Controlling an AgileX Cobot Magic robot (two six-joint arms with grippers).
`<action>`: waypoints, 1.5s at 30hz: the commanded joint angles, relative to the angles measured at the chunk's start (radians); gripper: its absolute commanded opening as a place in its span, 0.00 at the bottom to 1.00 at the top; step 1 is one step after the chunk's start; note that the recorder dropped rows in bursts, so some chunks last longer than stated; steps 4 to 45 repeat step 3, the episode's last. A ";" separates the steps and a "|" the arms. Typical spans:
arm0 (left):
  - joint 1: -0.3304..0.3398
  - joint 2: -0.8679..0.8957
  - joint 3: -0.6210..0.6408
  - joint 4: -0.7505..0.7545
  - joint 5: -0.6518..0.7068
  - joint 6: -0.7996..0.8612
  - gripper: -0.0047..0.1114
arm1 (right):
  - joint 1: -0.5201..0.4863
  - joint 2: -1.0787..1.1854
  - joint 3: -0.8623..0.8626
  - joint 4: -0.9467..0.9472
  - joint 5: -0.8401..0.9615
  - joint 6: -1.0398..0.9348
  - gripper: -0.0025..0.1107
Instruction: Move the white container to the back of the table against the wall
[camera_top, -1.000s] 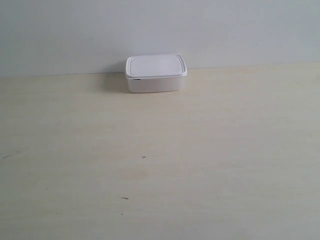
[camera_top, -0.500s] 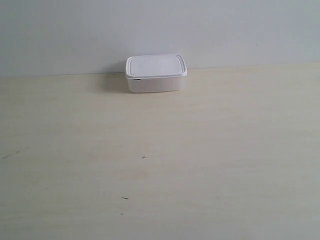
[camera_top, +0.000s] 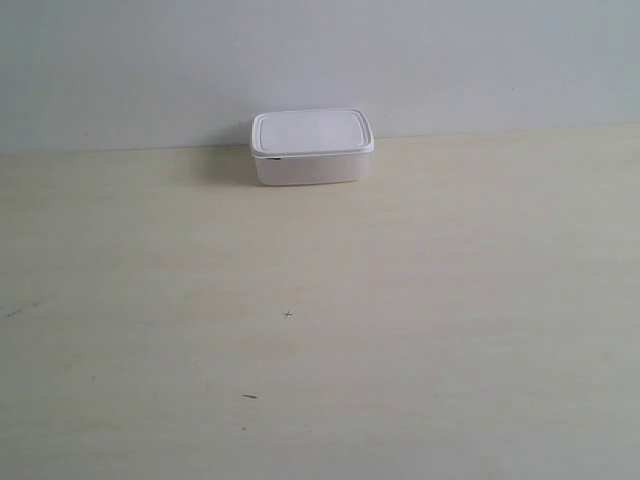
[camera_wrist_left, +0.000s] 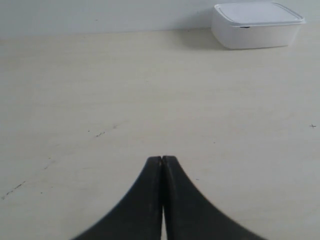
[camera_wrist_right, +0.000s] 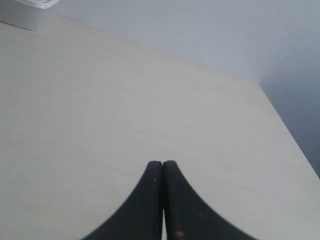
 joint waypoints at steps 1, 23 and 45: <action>0.004 -0.005 0.000 -0.002 0.003 0.002 0.04 | -0.006 -0.007 0.004 -0.003 -0.015 0.008 0.02; 0.004 -0.005 0.000 -0.002 0.003 0.002 0.04 | -0.006 -0.007 0.004 -0.003 -0.015 0.008 0.02; 0.004 -0.005 0.000 -0.002 0.003 0.002 0.04 | -0.006 -0.007 0.004 -0.003 -0.015 0.008 0.02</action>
